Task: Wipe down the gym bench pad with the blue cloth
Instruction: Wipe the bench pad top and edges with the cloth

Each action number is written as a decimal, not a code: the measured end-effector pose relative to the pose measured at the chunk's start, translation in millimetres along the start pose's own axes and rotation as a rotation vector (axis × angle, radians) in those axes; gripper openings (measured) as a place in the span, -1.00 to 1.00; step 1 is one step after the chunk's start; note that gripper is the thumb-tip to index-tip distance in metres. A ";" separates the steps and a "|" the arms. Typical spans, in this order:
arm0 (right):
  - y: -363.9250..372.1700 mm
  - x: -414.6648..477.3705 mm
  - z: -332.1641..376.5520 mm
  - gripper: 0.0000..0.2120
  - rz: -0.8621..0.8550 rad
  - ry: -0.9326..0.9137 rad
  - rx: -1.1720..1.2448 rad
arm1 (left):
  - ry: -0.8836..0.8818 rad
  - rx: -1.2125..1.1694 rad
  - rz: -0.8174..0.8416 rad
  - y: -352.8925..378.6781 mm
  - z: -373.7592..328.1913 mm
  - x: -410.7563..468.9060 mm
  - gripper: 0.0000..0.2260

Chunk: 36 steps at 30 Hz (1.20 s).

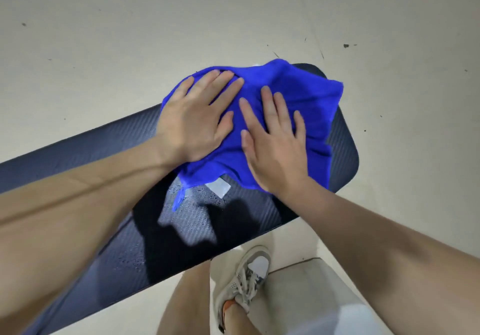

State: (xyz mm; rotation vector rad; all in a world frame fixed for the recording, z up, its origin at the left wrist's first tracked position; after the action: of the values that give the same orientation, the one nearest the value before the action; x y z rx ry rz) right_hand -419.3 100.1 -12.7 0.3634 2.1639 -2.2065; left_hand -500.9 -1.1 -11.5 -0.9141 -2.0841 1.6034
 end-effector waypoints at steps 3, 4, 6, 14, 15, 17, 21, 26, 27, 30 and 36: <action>2.9 -8.0 35.6 -0.50 -0.011 -0.085 -0.010 | -0.047 0.018 0.011 -6.3 24.1 -40.0 -0.48; 4.1 -11.9 44.8 -0.50 -0.011 -0.103 0.014 | -0.066 0.040 0.018 -6.7 27.6 -52.5 -0.48; 5.4 -21.5 54.6 -0.52 -0.025 -0.133 0.037 | -0.103 0.071 0.034 -3.3 27.3 -68.9 -0.48; 17.4 -71.3 -15.1 -0.49 -0.033 -0.189 -0.086 | -0.075 0.045 0.113 31.6 -53.6 -82.2 -0.45; 16.6 -78.1 -29.4 -0.49 -0.030 -0.166 -0.094 | -0.059 0.041 0.115 34.0 -69.1 -80.4 -0.45; 18.2 -86.6 -52.4 -0.48 -0.004 -0.123 -0.108 | -0.029 0.063 0.128 40.9 -93.4 -75.0 -0.45; 19.4 -96.5 -58.4 -0.46 0.034 -0.078 -0.131 | 0.002 0.074 0.126 45.9 -103.5 -78.9 -0.47; 18.6 -99.2 -48.8 -0.44 0.106 -0.081 -0.156 | 0.045 -0.017 0.081 39.7 -97.5 -85.1 -0.48; 18.0 -100.3 -41.9 -0.43 0.112 -0.075 -0.161 | 0.054 -0.025 0.064 37.2 -92.6 -88.6 -0.48; 19.6 -108.5 -5.4 -0.43 0.109 -0.055 -0.135 | 0.076 -0.017 0.061 30.8 -66.7 -108.7 -0.48; 24.4 -115.1 101.8 -0.44 0.053 0.009 -0.064 | 0.036 0.083 0.106 15.2 15.4 -163.2 -0.46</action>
State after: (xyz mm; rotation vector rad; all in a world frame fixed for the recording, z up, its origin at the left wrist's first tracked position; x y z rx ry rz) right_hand -317.6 -17.8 -14.6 0.4235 2.1971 -2.1069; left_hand -387.5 -120.6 -13.5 -1.0325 -1.9586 1.7003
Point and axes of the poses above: each hand's wrist, its own x-axis towards the middle knuckle, its own y-axis out of the palm, z = x × y, the point moved 9 cm from there along x, towards the middle knuckle, and after that the axes turned 8 degrees about -x, right-handed, at the moved point
